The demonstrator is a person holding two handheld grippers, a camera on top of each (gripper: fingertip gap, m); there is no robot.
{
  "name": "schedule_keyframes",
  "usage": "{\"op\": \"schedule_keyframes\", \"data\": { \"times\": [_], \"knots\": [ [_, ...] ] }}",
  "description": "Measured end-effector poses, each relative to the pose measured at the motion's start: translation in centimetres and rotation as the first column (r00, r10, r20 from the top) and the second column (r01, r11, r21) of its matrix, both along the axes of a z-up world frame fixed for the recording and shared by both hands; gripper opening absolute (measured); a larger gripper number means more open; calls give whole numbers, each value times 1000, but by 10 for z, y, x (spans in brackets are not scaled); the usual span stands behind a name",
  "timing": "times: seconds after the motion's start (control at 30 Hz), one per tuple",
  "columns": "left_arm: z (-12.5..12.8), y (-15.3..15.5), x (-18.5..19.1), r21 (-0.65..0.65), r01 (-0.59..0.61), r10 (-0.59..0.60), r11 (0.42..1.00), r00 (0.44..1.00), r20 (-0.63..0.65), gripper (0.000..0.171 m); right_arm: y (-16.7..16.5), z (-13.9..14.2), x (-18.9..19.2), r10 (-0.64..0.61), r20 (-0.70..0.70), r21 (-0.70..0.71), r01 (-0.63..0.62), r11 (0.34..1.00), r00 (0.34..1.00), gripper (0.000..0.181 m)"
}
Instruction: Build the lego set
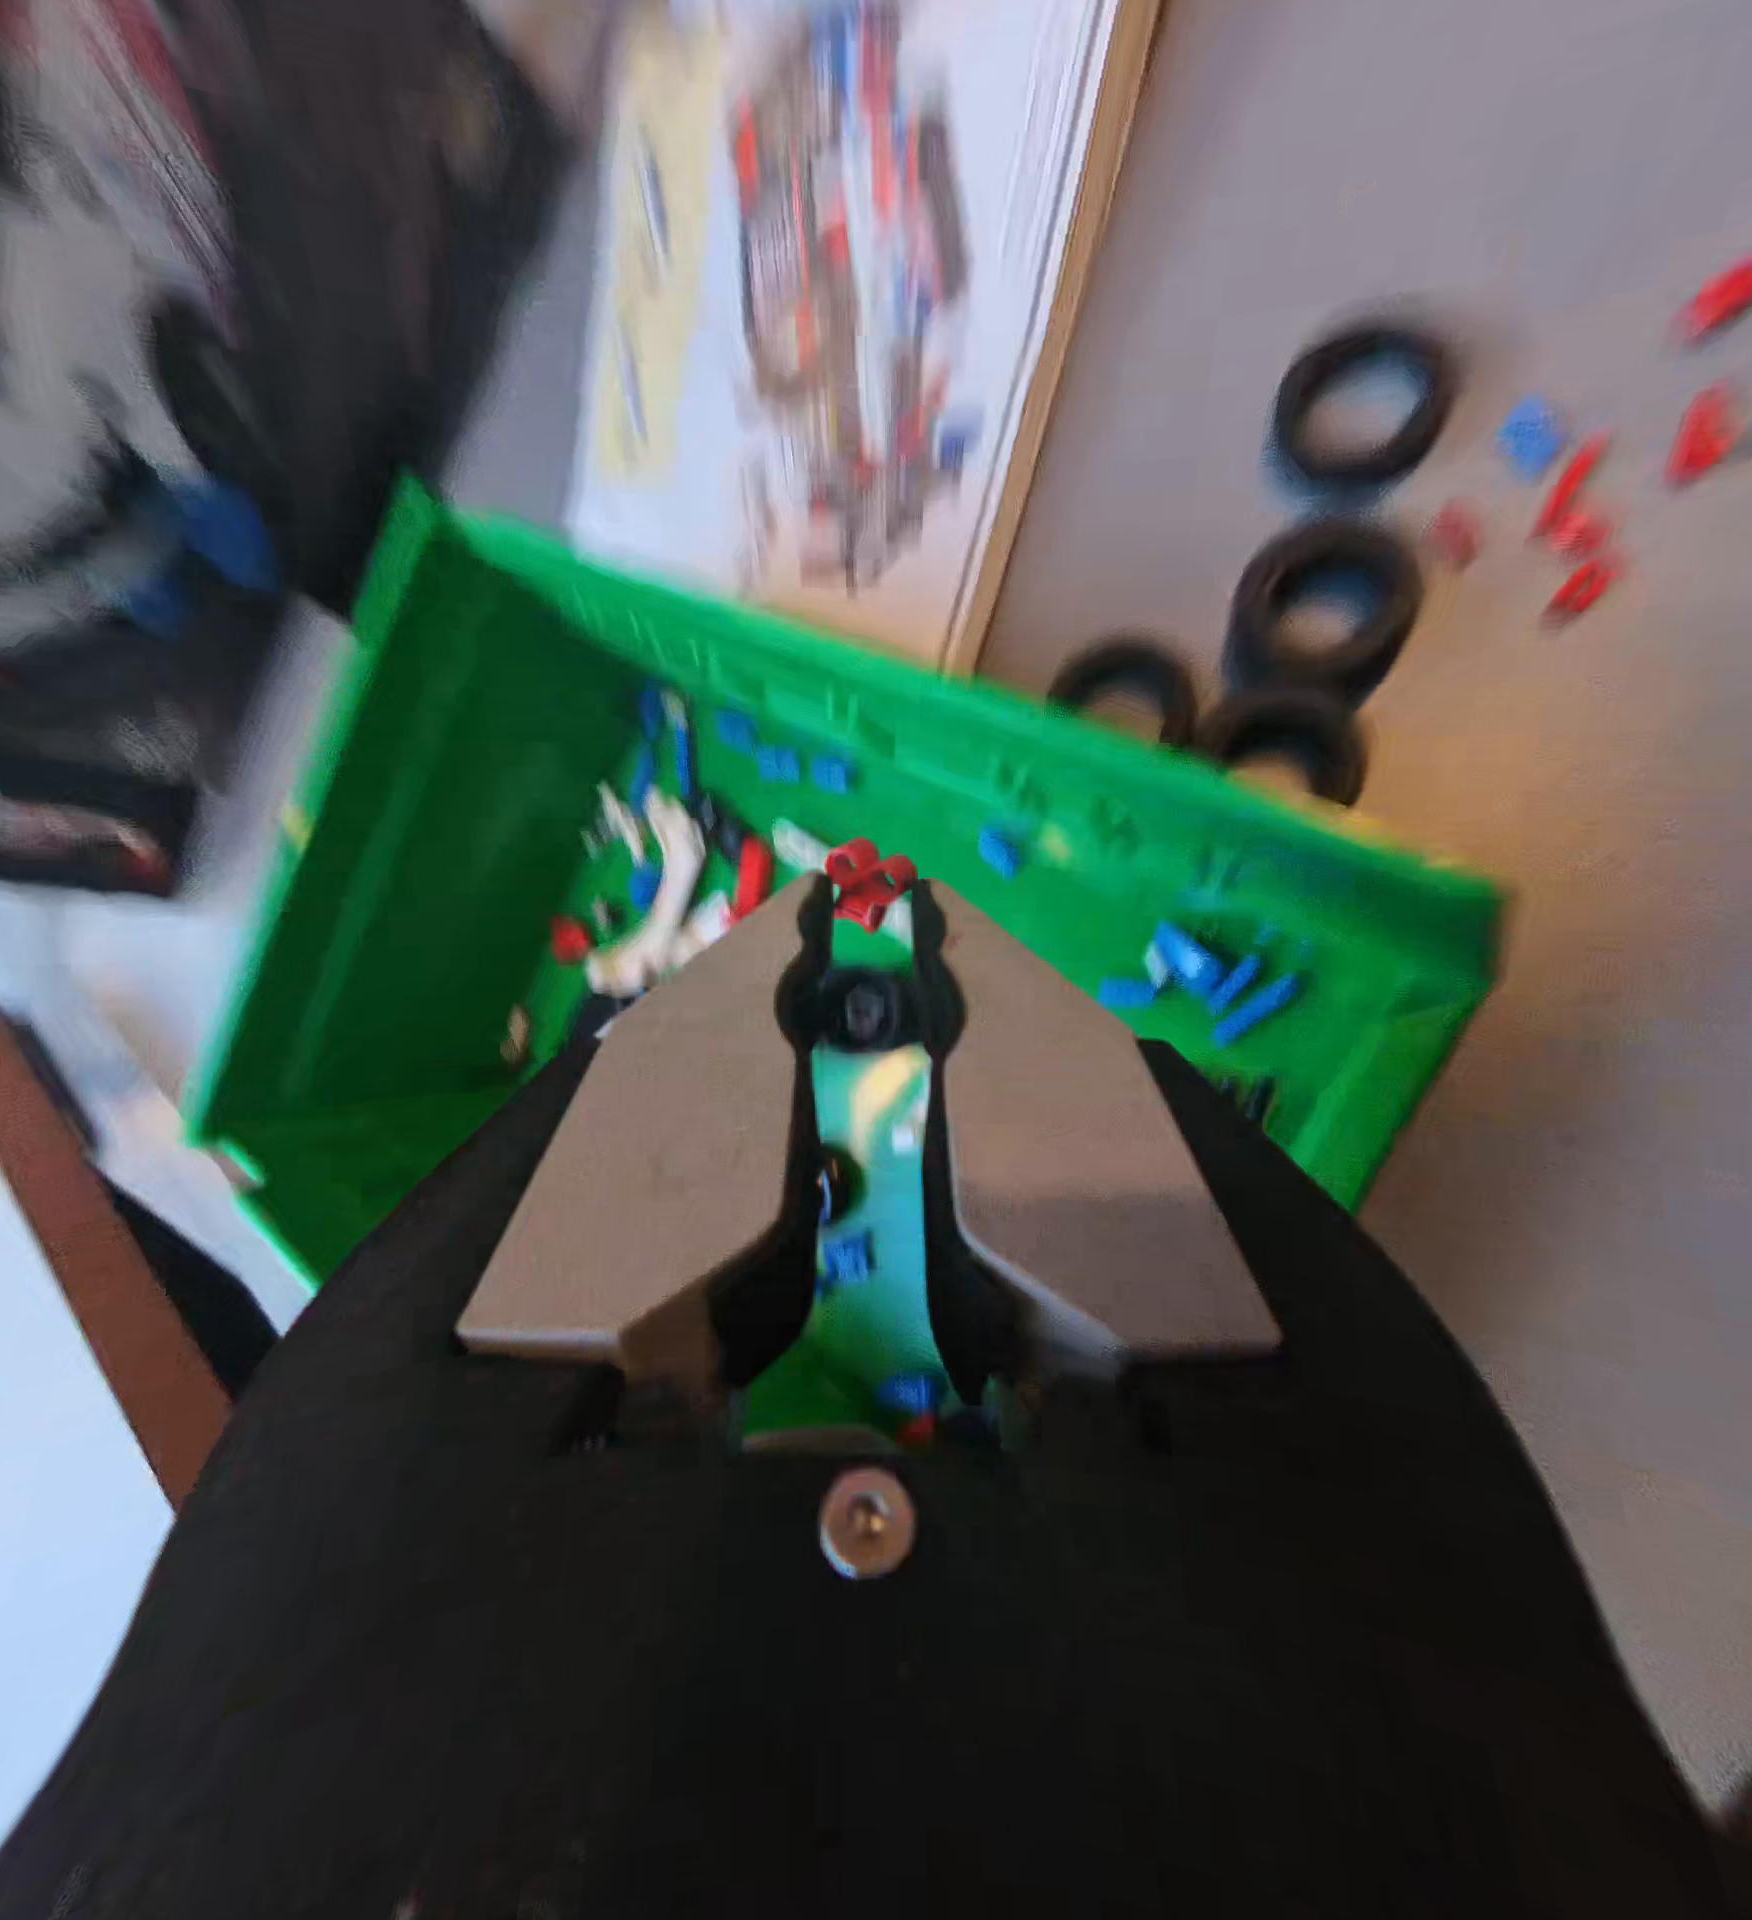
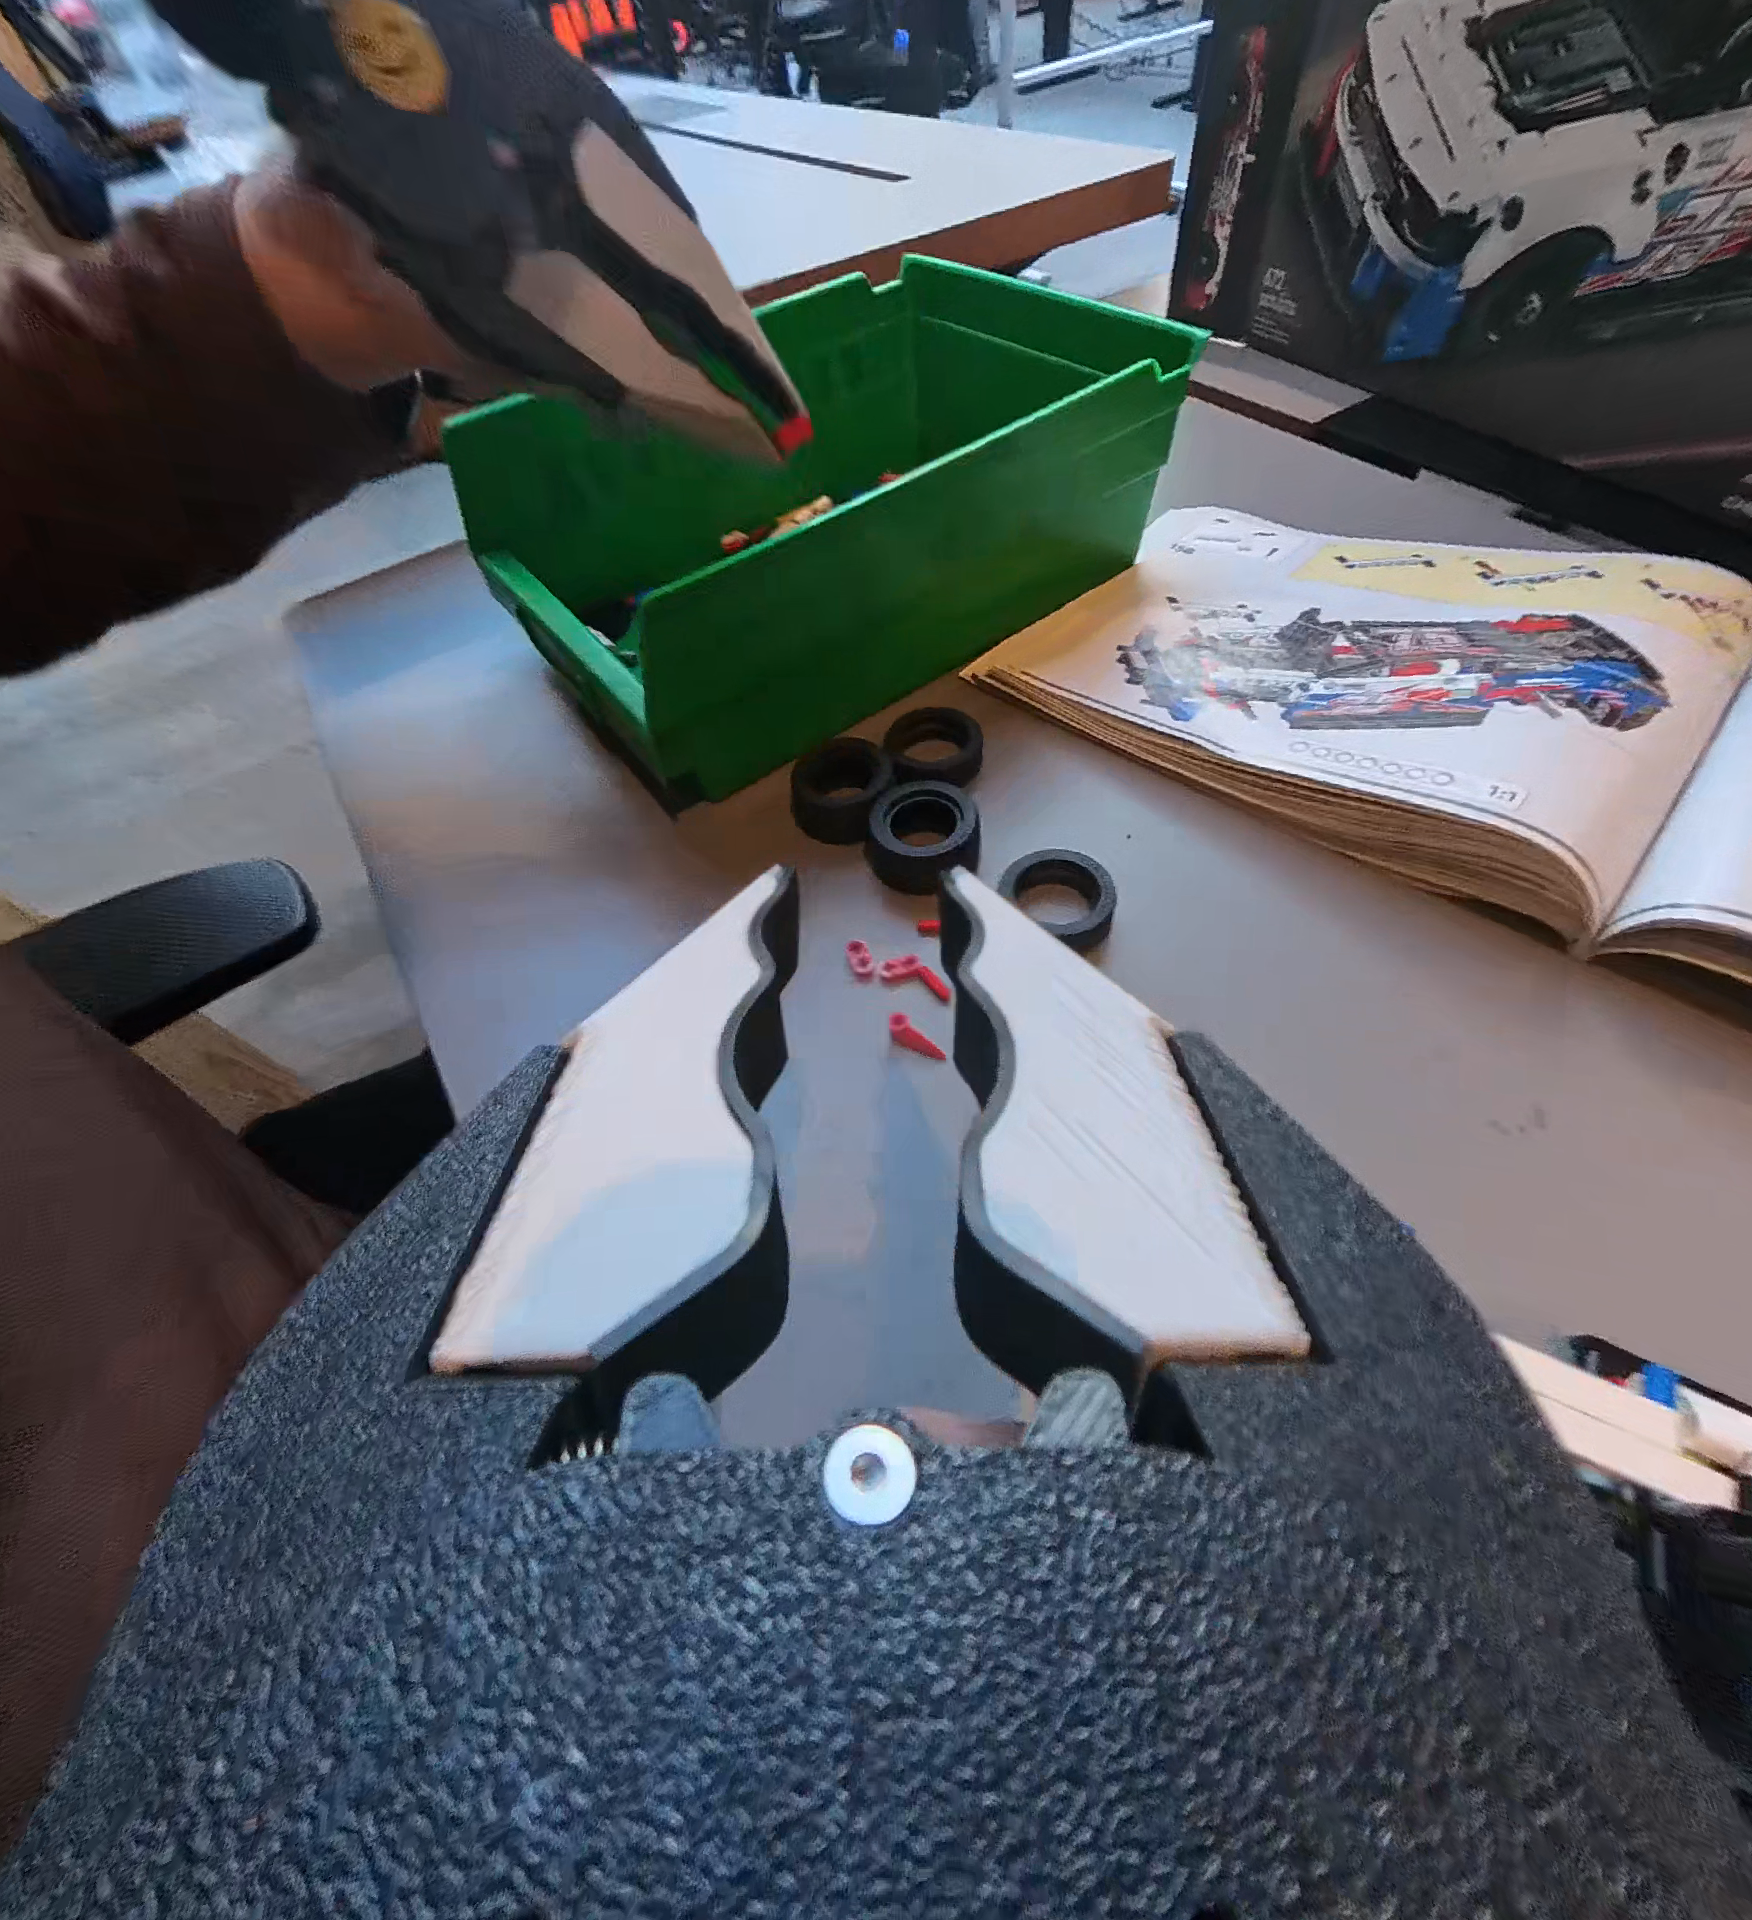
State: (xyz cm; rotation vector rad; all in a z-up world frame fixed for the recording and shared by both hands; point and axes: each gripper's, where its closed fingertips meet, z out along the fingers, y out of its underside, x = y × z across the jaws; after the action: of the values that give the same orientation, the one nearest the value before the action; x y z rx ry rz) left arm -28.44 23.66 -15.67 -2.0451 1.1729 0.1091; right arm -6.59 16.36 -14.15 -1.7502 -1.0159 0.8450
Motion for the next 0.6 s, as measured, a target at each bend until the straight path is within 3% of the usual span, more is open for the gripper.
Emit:
{"op": "schedule_keyframes", "data": {
  "times": [0.07,0.13,0.27,0.33,0.47,0.53,0.6],
  "knots": [
    [42,-20,39,214,121,-139,969,988,74,12,-5,5,-5,30,-42,-37,-31,999,999,26],
    [65,-41,76,353,189,-218,916,975,45,12,-11,16,-14,72,-89,-62,-78,995,993,22],
    [60,-83,149,369,288,-319,884,947,25,11,-26,42,-34,147,-185,-96,-167,981,972,23],
    [44,-91,175,350,309,-329,884,944,-2,11,-21,38,-33,110,-147,-92,-124,988,983,25],
    [-31,-79,196,37,231,-229,972,972,-51,11,-11,22,-2,7,-62,-52,-10,999,998,24],
    [-63,-69,194,-118,154,-162,981,985,-61,12,-9,14,17,-41,-45,-54,39,998,998,24],
    [-86,-68,198,-215,158,-169,964,985,-31,13,-8,8,32,-81,-52,-71,77,994,995,24]
  ]
}}
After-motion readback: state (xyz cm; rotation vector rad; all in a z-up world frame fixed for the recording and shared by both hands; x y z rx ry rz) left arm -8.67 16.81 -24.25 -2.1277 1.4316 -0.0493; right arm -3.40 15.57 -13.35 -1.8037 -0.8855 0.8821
